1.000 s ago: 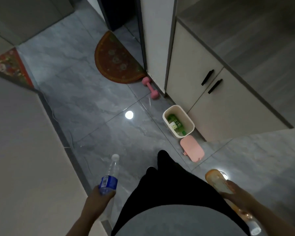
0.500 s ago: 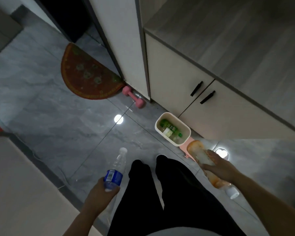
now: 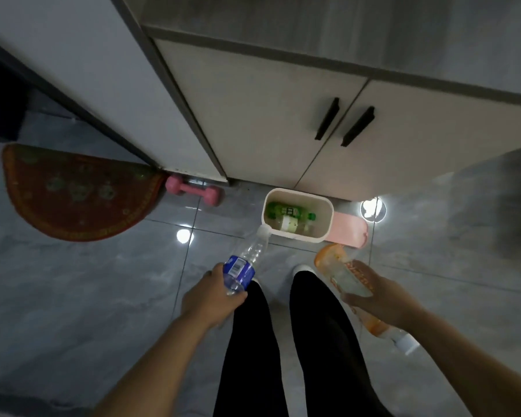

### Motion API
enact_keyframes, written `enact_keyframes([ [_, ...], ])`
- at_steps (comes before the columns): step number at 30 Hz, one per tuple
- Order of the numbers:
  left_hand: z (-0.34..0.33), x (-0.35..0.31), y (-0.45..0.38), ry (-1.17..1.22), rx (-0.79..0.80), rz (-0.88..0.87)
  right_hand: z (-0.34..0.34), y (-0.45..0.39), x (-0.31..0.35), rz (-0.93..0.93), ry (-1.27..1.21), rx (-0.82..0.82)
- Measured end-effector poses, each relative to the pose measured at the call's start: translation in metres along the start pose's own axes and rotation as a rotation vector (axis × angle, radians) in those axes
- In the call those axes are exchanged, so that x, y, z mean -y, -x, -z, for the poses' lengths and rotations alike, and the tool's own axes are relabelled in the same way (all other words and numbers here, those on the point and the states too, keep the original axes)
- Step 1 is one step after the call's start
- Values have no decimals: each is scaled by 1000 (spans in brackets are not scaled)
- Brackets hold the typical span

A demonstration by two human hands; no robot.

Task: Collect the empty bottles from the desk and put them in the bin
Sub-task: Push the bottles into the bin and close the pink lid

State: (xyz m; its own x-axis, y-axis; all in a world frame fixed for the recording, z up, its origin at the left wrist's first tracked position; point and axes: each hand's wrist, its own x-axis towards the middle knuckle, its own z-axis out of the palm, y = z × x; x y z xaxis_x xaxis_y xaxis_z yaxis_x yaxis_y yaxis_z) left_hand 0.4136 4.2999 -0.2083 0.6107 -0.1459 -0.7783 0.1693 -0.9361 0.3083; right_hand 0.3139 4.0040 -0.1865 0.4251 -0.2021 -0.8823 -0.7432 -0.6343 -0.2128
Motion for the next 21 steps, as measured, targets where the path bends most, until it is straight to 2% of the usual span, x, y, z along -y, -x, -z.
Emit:
enact_keyframes([
  [5, -15, -14, -65, -199, 11, -125, -32, -41, -7, 0, -98, -51],
  [9, -41, -31, -122, -417, -26, -232, -48, -89, -17, 20, -108, -51],
  [14, -73, -59, -202, -572, -85, -390, -53, -154, -32, 91, -110, -101],
  [21, -121, -92, -305, -857, -138, -589, -50, -241, -46, 168, 45, -209],
])
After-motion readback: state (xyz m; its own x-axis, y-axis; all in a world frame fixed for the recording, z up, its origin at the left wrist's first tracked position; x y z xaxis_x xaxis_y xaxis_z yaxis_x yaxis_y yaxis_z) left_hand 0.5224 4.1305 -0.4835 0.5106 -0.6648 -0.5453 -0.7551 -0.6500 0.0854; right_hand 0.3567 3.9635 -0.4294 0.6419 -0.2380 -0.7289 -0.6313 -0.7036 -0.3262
